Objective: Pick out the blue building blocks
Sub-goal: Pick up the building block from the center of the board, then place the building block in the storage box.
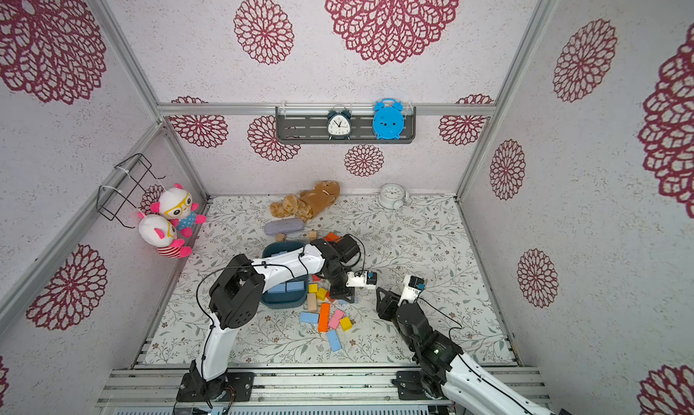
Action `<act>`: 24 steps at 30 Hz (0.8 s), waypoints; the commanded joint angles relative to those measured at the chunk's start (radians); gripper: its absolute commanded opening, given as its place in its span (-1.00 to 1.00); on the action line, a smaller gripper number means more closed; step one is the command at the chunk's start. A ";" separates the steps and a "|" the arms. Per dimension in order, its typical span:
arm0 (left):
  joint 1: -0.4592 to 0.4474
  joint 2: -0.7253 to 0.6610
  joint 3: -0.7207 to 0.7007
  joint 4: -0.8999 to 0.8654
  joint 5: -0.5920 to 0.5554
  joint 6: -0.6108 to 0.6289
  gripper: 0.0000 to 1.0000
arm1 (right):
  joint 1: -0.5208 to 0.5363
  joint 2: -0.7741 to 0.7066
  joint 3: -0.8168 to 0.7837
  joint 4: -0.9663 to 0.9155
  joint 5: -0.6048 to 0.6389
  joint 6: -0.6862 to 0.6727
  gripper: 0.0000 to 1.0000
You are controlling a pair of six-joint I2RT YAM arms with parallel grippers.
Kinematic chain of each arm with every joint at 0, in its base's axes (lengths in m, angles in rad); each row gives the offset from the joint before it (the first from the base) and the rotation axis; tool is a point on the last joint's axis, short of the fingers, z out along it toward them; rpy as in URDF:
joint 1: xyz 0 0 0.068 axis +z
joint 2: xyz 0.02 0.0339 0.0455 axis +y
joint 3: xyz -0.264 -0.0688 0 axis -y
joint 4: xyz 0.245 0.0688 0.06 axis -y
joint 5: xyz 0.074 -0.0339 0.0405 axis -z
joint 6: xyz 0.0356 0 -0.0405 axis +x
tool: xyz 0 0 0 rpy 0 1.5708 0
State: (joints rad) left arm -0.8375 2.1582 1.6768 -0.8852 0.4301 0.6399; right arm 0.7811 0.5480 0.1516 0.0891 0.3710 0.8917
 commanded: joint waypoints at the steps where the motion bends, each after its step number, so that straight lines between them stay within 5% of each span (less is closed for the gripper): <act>1: 0.048 -0.045 0.024 -0.021 0.092 -0.060 -0.65 | -0.005 0.031 0.023 0.060 0.004 -0.010 -0.08; 24: 0.297 -0.232 0.038 -0.127 0.263 -0.164 -0.65 | 0.010 0.411 0.103 0.406 -0.123 -0.043 -0.11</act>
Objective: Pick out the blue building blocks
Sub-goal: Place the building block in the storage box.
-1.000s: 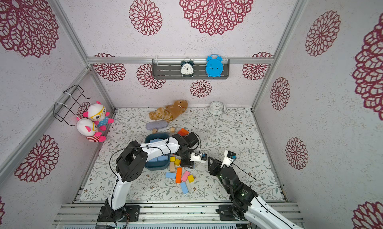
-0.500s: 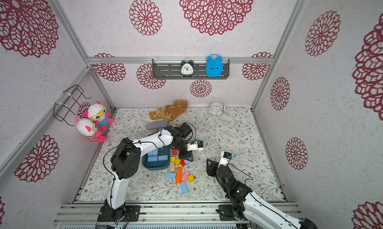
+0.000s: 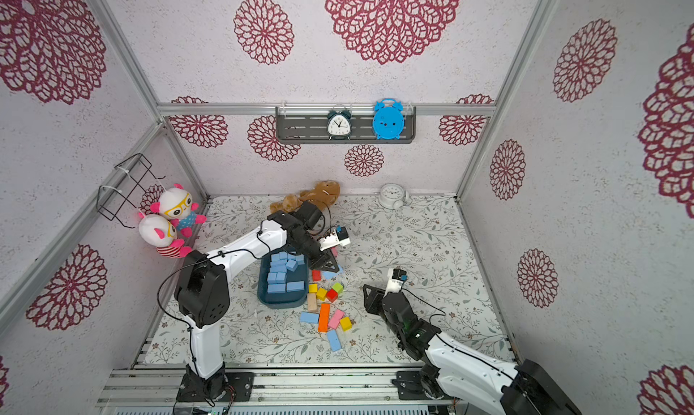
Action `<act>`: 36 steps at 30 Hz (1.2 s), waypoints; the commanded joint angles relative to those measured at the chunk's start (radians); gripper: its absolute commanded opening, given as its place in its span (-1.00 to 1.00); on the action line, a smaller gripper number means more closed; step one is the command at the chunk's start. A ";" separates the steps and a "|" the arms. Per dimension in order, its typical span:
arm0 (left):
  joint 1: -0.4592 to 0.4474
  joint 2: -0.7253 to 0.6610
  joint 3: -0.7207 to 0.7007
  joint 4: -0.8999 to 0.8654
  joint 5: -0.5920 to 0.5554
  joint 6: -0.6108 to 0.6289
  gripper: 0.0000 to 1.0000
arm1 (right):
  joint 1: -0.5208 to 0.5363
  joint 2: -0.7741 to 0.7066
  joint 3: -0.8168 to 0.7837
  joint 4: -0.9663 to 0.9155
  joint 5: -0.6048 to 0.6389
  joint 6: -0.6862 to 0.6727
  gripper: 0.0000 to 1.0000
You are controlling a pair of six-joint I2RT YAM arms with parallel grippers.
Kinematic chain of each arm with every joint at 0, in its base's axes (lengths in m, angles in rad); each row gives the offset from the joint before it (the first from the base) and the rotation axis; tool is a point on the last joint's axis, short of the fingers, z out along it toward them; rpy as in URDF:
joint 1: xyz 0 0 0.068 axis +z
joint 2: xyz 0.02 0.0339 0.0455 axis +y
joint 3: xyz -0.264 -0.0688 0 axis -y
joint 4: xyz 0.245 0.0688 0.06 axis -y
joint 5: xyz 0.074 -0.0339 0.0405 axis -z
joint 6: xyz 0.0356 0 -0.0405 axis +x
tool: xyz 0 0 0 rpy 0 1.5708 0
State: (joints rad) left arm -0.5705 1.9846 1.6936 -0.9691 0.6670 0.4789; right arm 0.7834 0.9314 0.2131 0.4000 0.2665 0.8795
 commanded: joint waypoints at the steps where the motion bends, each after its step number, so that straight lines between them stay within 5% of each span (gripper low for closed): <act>1: 0.044 -0.063 0.026 -0.061 0.016 0.006 -0.65 | 0.010 0.041 0.046 0.106 -0.024 -0.033 -0.11; 9: 0.151 -0.093 -0.008 -0.149 -0.153 0.099 -0.65 | 0.016 0.108 0.079 0.153 -0.038 -0.056 -0.11; 24: 0.171 -0.050 -0.216 -0.032 -0.449 0.274 -0.65 | 0.021 0.226 0.133 0.204 -0.082 -0.070 -0.12; 36: 0.178 -0.039 -0.258 0.050 -0.472 0.495 -0.56 | 0.024 0.345 0.190 0.256 -0.118 -0.074 -0.14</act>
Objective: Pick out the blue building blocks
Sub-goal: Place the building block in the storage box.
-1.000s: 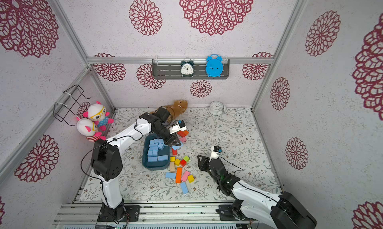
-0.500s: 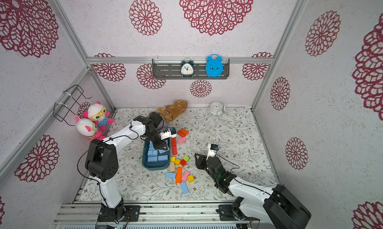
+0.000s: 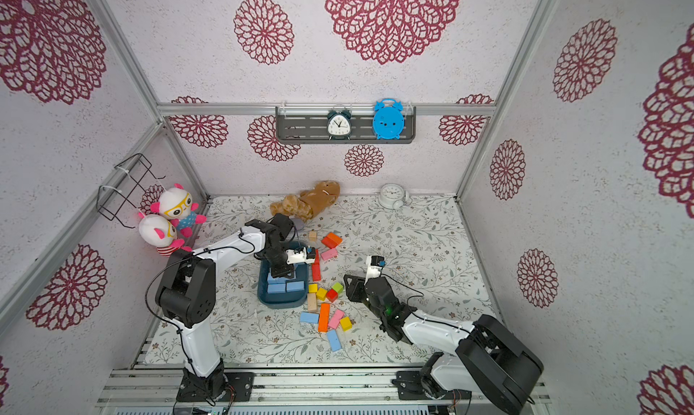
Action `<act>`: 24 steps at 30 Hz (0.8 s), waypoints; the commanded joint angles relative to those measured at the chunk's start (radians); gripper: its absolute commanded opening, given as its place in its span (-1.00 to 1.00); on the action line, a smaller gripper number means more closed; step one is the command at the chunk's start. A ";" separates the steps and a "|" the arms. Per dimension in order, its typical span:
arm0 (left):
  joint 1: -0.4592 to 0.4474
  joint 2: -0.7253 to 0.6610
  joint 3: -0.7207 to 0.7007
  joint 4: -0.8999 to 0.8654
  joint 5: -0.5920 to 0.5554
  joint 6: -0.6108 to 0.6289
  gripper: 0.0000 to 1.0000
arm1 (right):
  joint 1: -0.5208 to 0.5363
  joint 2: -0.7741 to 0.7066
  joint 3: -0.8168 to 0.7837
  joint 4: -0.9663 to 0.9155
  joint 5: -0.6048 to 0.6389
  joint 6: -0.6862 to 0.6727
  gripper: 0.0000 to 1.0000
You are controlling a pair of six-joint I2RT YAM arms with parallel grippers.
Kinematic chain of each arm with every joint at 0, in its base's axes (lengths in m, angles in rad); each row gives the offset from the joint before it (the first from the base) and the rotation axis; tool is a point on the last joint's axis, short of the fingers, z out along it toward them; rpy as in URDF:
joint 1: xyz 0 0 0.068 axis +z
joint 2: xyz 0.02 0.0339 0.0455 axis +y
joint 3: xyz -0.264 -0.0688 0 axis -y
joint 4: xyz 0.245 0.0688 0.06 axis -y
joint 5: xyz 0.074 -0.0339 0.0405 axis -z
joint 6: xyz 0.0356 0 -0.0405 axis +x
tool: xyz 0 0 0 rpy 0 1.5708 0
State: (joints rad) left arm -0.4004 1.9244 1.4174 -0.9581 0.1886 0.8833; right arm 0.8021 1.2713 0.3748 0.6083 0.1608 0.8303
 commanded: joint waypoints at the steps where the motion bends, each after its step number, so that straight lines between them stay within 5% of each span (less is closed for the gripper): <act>1: 0.007 0.025 0.028 0.034 0.025 0.092 -0.55 | 0.006 0.007 0.029 0.050 -0.013 -0.025 -0.14; 4: 0.008 0.030 0.050 0.017 0.063 0.104 -0.44 | 0.008 0.009 0.029 0.053 -0.014 -0.024 -0.14; 8: 0.008 0.066 0.076 0.004 0.065 0.091 0.04 | 0.008 -0.004 0.024 0.042 -0.009 -0.024 -0.14; 24: -0.091 -0.101 0.001 0.042 0.038 -0.042 0.18 | 0.005 -0.168 -0.016 -0.136 0.058 -0.030 -0.12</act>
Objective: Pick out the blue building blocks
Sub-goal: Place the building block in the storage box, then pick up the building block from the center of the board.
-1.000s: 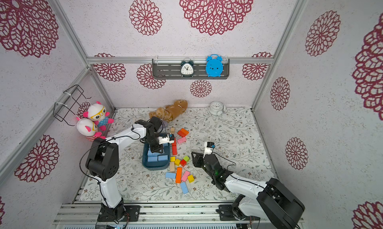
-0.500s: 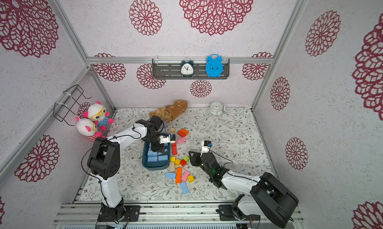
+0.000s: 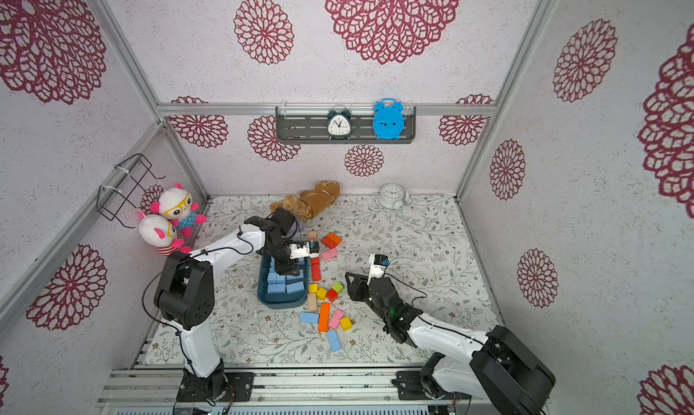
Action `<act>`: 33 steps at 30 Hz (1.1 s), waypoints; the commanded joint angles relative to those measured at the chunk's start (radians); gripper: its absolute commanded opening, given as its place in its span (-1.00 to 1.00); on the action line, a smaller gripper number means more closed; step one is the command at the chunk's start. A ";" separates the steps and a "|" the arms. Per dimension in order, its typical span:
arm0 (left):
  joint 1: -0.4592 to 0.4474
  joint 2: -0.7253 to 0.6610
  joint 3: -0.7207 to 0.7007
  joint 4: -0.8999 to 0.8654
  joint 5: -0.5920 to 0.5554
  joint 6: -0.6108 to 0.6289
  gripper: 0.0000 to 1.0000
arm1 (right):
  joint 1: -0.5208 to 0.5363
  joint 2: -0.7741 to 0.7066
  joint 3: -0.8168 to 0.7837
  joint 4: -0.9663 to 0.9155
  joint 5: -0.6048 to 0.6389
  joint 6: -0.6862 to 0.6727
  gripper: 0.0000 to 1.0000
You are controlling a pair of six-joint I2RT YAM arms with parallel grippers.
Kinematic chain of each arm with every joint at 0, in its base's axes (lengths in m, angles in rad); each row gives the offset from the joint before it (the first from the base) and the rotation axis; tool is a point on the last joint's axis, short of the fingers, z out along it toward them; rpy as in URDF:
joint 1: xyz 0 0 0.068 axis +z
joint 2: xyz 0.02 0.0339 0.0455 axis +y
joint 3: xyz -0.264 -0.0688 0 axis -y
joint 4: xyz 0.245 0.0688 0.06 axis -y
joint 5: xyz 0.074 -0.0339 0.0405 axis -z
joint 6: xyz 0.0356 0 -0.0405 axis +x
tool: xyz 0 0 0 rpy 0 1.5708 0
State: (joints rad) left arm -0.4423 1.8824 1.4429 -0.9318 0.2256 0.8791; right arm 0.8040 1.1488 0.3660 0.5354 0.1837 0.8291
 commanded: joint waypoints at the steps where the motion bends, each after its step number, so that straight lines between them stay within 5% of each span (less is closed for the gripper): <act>1: -0.070 -0.069 -0.030 0.017 0.001 -0.046 0.21 | 0.002 -0.059 -0.008 -0.087 0.042 -0.027 -0.11; 10: -0.282 -0.120 -0.099 -0.007 -0.013 -0.092 0.41 | -0.016 -0.207 -0.036 -0.276 0.065 -0.018 -0.09; 17: -0.403 -0.211 -0.311 0.046 -0.024 -0.165 0.45 | -0.017 -0.208 -0.040 -0.239 0.042 -0.024 -0.09; 25: -0.406 -0.174 -0.364 0.152 -0.156 -0.217 0.56 | -0.017 -0.173 -0.042 -0.193 0.020 -0.016 -0.10; 33: -0.406 -0.140 -0.362 0.170 -0.147 -0.218 0.62 | -0.017 -0.202 -0.048 -0.193 0.020 -0.016 -0.10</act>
State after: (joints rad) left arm -0.8528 1.7088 1.0836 -0.7792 0.0902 0.6750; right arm 0.7898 0.9752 0.3191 0.3168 0.2050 0.8303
